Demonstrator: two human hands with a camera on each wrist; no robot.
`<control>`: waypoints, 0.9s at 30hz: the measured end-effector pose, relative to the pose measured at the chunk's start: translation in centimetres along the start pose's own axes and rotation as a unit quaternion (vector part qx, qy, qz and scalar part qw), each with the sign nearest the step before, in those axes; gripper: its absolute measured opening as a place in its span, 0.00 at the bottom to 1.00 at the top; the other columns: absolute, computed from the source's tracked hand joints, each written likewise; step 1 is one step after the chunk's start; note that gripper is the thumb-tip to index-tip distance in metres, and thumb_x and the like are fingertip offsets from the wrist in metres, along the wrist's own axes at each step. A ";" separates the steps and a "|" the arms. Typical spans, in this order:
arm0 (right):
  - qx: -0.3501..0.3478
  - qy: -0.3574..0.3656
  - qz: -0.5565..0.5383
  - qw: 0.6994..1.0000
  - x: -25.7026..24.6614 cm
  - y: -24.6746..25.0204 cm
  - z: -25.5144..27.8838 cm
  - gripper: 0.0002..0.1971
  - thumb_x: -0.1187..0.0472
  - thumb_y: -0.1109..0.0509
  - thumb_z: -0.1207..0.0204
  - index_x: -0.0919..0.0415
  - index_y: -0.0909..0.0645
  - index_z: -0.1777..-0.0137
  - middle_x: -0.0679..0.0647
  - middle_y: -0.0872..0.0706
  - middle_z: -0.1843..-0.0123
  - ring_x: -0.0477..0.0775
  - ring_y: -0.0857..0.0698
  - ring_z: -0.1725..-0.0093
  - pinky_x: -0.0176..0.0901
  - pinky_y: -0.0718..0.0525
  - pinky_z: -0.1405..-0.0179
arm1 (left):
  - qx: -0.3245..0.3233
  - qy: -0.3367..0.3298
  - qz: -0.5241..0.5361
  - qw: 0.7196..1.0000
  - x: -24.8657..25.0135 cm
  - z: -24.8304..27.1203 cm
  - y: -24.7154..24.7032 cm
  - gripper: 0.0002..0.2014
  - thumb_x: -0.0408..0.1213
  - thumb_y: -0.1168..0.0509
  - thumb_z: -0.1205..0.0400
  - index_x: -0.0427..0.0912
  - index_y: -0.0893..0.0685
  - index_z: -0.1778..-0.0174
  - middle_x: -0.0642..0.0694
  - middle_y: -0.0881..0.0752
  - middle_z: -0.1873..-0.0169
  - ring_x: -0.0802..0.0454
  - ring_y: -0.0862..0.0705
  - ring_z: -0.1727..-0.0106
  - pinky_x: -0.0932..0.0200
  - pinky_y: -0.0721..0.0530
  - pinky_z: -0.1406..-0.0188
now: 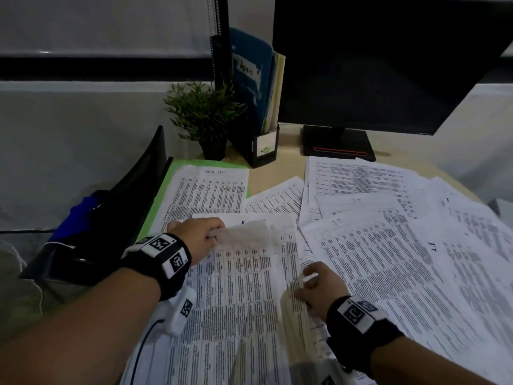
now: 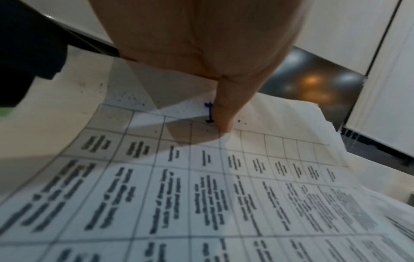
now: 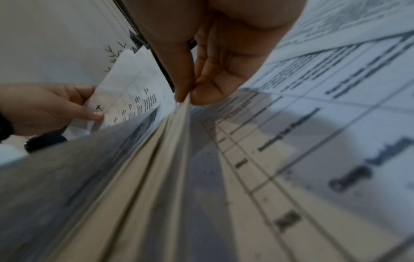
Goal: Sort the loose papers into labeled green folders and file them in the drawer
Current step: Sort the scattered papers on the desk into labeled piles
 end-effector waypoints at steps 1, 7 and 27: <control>0.001 0.005 0.014 1.000 0.1 0.0 0.1 0.15 0.62 0.23 0.29 0.50 0.27 0.52 0.44 0.19 0.61 0.50 0.17 0.63 0.39 0.14 0.64 | -0.007 0.006 0.000 1.000 0.1 -0.4 0.0 0.06 0.41 0.42 0.16 0.60 0.22 0.53 0.60 0.16 0.63 0.59 0.20 0.59 0.51 0.35 0.38; -0.017 0.029 0.058 0.998 -0.2 -0.7 0.4 0.10 0.57 0.26 0.27 0.50 0.27 0.55 0.43 0.22 0.61 0.49 0.18 0.60 0.34 0.20 0.65 | -0.070 0.025 0.044 0.996 0.7 -2.9 -0.7 0.10 0.33 0.39 0.17 0.56 0.23 0.50 0.50 0.15 0.56 0.50 0.15 0.58 0.60 0.19 0.64; 0.087 -0.125 0.274 0.950 15.4 16.8 1.4 0.52 0.26 0.27 0.44 0.51 0.39 0.22 0.55 0.33 0.24 0.58 0.31 0.26 0.51 0.31 0.26 | -0.085 -0.074 -0.043 0.993 20.0 1.5 -7.0 0.25 0.47 0.32 0.22 0.52 0.27 0.28 0.49 0.28 0.31 0.47 0.27 0.31 0.48 0.25 0.32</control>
Point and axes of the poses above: each hand's wrist, its own z-axis away from the middle knuckle, its own y-axis out of the back of the hand, x = y × z, the point moved 1 cm from there along -z, towards the middle knuckle
